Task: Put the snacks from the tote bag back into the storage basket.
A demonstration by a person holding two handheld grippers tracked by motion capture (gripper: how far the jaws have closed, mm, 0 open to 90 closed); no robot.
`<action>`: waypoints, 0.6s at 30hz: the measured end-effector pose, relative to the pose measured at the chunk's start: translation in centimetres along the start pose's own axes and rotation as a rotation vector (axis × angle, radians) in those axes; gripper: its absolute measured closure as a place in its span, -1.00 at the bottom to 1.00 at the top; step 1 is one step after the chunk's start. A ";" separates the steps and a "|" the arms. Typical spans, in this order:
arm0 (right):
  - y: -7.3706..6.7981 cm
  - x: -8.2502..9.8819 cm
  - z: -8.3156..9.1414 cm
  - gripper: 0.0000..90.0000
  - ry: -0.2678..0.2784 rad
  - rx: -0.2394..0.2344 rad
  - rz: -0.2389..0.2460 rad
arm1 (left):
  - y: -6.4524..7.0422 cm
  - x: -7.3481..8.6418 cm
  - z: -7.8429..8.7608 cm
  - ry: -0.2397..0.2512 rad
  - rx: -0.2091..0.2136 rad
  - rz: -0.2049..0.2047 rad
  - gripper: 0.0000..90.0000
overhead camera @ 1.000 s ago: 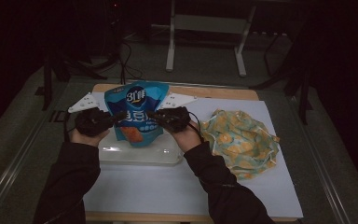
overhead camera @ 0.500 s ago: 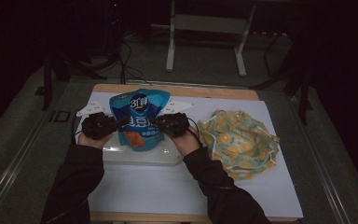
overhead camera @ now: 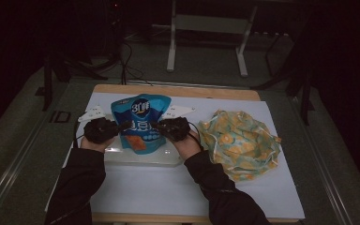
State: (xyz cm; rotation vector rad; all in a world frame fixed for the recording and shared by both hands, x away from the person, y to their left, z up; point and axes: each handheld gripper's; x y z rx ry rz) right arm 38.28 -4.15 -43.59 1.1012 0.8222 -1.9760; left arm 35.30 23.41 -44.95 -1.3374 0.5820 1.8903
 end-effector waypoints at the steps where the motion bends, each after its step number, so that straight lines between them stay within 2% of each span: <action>1: 0.0 0.1 0.0 0.98 0.004 -0.001 -0.002 | 0.0 0.1 0.0 0.006 0.001 -0.002 0.91; 8: 0.1 0.1 0.2 0.95 0.002 -0.004 -0.014 | 0.2 0.0 0.2 0.004 -0.001 0.010 0.81; 9: 0.2 0.0 0.2 0.92 0.001 -0.004 -0.017 | 0.2 0.0 0.2 0.001 -0.006 0.002 0.80; 13: 0.2 -0.2 0.4 0.60 0.017 0.005 -0.020 | 0.4 -0.5 0.6 0.023 -0.004 0.001 0.57; 15: 0.1 -0.4 0.5 0.45 0.005 0.000 -0.014 | 0.5 -0.8 0.7 0.021 -0.008 0.006 0.34; 16: 0.0 -0.5 0.5 0.37 0.003 0.010 -0.005 | 0.5 -0.8 0.8 0.017 -0.002 0.004 0.29; 18: 0.1 -0.6 0.6 0.16 0.000 -0.019 -0.018 | 0.7 -0.9 1.0 0.013 -0.009 -0.002 0.18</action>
Point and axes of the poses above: each handheld gripper's, and its own axes: z roughly backward along the jaws, x roughly out of its underside, y roughly to its right, and after that the axes turned 13 degrees about -z, right-handed
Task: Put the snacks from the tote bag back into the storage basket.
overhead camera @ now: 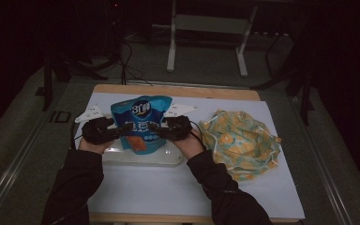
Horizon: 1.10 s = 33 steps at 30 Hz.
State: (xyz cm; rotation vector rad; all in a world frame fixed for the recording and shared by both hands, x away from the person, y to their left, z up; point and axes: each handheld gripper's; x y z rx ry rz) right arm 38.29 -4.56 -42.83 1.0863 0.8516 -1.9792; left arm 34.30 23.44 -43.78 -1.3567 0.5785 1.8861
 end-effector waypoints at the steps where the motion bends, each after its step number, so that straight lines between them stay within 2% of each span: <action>1: 0.0 0.0 0.1 0.07 0.003 0.003 -0.007 | 0.0 0.0 0.1 -0.003 -0.002 0.003 0.08; 2: 0.0 0.0 0.2 -0.01 0.013 0.007 -0.006 | 0.0 0.1 0.2 -0.005 0.007 0.009 0.04; 5: 0.0 -0.2 0.3 -0.31 0.011 -0.001 -0.013 | 0.2 0.2 0.5 -0.011 -0.006 0.015 -0.16; 9: 0.0 -0.3 0.5 -0.63 -0.026 -0.010 -0.019 | 0.5 0.4 0.6 -0.017 0.017 0.035 -0.47; 11: 0.0 -0.2 0.6 -0.66 -0.033 0.002 -0.018 | 0.6 0.5 0.8 -0.018 0.034 0.031 -0.69; 13: 0.2 -0.2 0.8 -0.69 -0.031 -0.007 -0.029 | 0.6 0.7 0.9 -0.011 0.031 0.061 -0.69; 15: 0.5 -0.2 1.2 -0.69 -0.019 -0.017 -0.043 | 0.7 0.7 1.1 -0.012 0.028 0.051 -0.76; 17: 0.6 -0.1 1.6 -0.69 -0.013 -0.012 -0.039 | 0.9 0.9 1.2 -0.010 0.015 0.055 -0.76; 19: 0.7 -0.1 1.9 -0.68 -0.017 0.001 -0.029 | 1.2 1.0 1.3 -0.021 -0.017 0.036 -0.78; 23: 0.9 0.2 2.7 -0.68 -0.025 0.015 -0.023 | 1.7 1.3 1.6 -0.036 -0.032 0.022 -0.78; 27: 1.0 0.6 3.8 -0.68 -0.016 0.023 -0.019 | 2.2 1.6 2.4 -0.012 -0.044 0.038 -0.78; 30: 0.9 1.1 4.6 -0.68 -0.018 0.039 -0.001 | 2.8 1.7 3.0 -0.023 -0.062 0.018 -0.78; 33: 1.0 1.6 5.4 -0.68 -0.018 0.043 -0.001 | 3.2 2.0 3.6 -0.012 -0.061 0.027 -0.78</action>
Point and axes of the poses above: each handheld gripper's, and its own axes: z roughly backward along the jaws, x roughly out of its underside, y roughly to its right, and after that the axes turned 13 degrees about -z, right-handed
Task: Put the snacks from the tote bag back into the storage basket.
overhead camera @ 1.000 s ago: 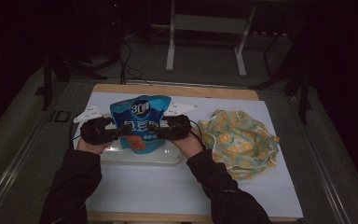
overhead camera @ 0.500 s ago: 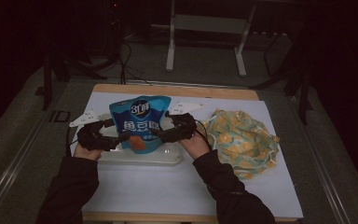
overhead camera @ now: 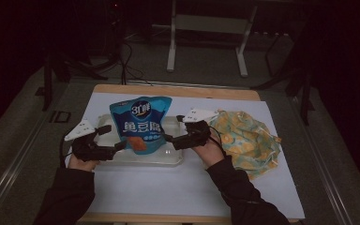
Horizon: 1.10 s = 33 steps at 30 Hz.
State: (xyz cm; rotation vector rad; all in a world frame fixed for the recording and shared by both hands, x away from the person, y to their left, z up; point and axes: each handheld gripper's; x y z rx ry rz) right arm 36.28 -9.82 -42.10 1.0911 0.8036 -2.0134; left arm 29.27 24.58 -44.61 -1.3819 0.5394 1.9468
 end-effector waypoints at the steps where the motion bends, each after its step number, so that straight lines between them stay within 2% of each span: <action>1: 0.0 0.2 0.2 -0.68 0.000 -0.003 -0.002 | 0.2 0.1 0.2 0.003 0.001 0.001 -0.78; 3: 0.0 0.6 0.7 -0.68 -0.003 -0.001 0.004 | 0.6 0.5 0.6 0.006 -0.012 -0.008 -0.78; 4: 0.0 0.8 1.0 -0.68 -0.002 0.003 0.014 | 0.8 0.8 0.8 0.005 -0.011 -0.001 -0.78; 11: 0.4 2.4 3.1 -0.68 0.000 0.005 -0.005 | 2.7 2.4 1.7 0.041 0.012 0.035 -0.78; 13: 0.5 2.9 3.6 -0.68 -0.001 0.004 -0.007 | 3.3 2.7 1.8 0.034 0.009 0.021 -0.78; 16: 0.6 3.7 4.4 -0.68 -0.004 0.019 0.002 | 4.2 3.0 1.7 0.034 0.034 0.017 -0.78; 21: 1.0 5.0 5.5 -0.68 0.000 0.021 -0.016 | 5.7 3.2 1.0 0.037 0.073 0.001 -0.78; 24: 1.2 5.6 6.3 -0.68 0.002 0.027 -0.021 | 6.5 3.2 0.5 0.044 0.104 0.005 -0.78; 29: 1.6 6.8 7.6 -0.68 0.005 0.038 -0.038 | 7.7 3.1 -0.5 0.034 0.162 -0.017 -0.78; 33: 1.9 7.6 8.6 -0.68 0.012 0.051 -0.048 | 8.4 3.1 -1.3 0.036 0.177 -0.016 -0.78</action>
Point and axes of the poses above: each handheld gripper's, and its own axes: z roughly backward along the jaws, x roughly out of its underside, y roughly to its right, and after that the axes turned 13 degrees about -z, right-handed
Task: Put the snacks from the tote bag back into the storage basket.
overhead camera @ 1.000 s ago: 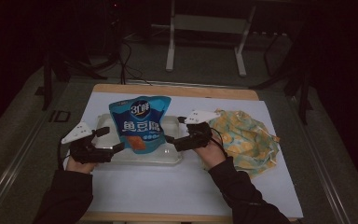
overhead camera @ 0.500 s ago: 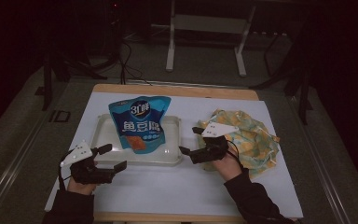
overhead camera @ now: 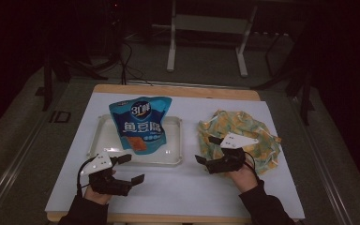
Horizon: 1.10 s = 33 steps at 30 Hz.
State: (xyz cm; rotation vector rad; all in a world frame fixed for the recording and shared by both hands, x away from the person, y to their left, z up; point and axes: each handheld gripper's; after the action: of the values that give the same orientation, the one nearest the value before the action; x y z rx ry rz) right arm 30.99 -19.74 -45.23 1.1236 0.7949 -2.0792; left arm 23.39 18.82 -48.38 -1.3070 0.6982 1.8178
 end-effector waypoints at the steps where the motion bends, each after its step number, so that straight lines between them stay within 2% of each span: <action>1: 0.1 0.2 0.2 -0.68 0.001 0.005 0.001 | 0.2 0.0 -0.2 0.003 0.001 -0.005 -0.78; 5: 0.5 1.0 1.0 -0.68 0.007 0.024 0.001 | 0.7 -0.1 -1.0 0.003 0.029 -0.018 -0.78; 15: 1.2 2.9 2.7 -0.68 0.001 0.051 -0.002 | 1.4 0.1 -3.3 -0.006 0.057 -0.034 -0.78; 20: 1.4 3.7 3.7 -0.68 0.024 0.063 -0.004 | 1.7 0.1 -4.3 -0.002 0.069 -0.043 -0.78; 23: 1.5 4.2 4.3 -0.68 0.029 0.073 -0.010 | 2.0 0.2 -5.0 -0.019 0.079 -0.061 -0.78; 27: 1.5 4.8 5.1 -0.68 0.031 0.100 0.003 | 2.3 0.2 -5.4 -0.032 0.091 -0.086 -0.78; 33: 1.8 5.7 6.6 -0.68 0.051 0.111 -0.014 | 2.4 0.4 -5.5 -0.031 0.093 -0.086 -0.78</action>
State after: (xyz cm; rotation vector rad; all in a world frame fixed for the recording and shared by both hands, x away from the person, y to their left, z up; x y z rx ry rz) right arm 26.70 -27.17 -47.55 1.2389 0.7205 -2.1357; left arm 24.17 13.24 -50.59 -1.2274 0.6917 1.7131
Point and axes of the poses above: each handheld gripper's, and its own axes: z roughly backward along the jaws, x roughly out of its underside, y roughly to its right, and after that the axes turned 13 degrees about -z, right-handed
